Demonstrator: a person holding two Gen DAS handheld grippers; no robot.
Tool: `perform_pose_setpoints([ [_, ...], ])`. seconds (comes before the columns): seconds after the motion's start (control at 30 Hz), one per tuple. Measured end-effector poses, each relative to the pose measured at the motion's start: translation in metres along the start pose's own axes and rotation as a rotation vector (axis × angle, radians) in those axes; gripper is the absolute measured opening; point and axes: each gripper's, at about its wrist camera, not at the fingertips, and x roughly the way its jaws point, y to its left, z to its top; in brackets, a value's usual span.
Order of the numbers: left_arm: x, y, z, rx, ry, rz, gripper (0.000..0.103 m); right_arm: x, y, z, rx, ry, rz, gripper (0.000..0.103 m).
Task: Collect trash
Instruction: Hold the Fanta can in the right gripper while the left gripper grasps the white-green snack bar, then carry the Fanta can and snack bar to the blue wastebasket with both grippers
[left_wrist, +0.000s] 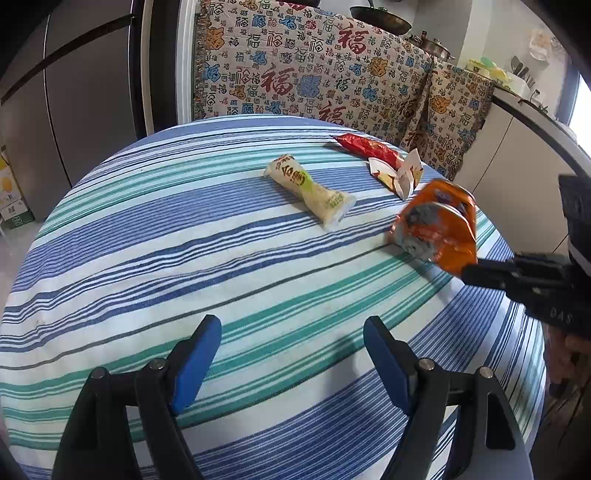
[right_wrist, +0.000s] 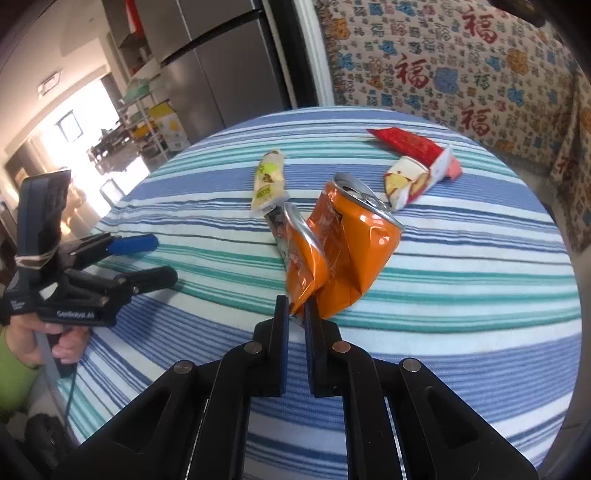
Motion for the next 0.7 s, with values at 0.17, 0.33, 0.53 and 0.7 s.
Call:
perform_pose_setpoints([
  [0.17, 0.011, -0.01, 0.047, -0.047, -0.074, -0.041, 0.081, -0.025, -0.019, -0.017, 0.083, -0.064, -0.063, 0.006],
  [0.33, 0.065, -0.02, 0.094, -0.062, -0.03, 0.094, 0.081, -0.033, -0.037, -0.023, 0.113, -0.088, -0.086, 0.006],
  [0.53, 0.099, -0.01, 0.101, -0.069, 0.004, 0.169, 0.022, -0.046, -0.046, -0.034, 0.13, -0.098, -0.096, 0.006],
  [0.7, 0.069, -0.011, 0.076, -0.055, -0.016, 0.08, 0.015, -0.061, -0.049, -0.04, 0.157, -0.118, -0.095, 0.006],
])
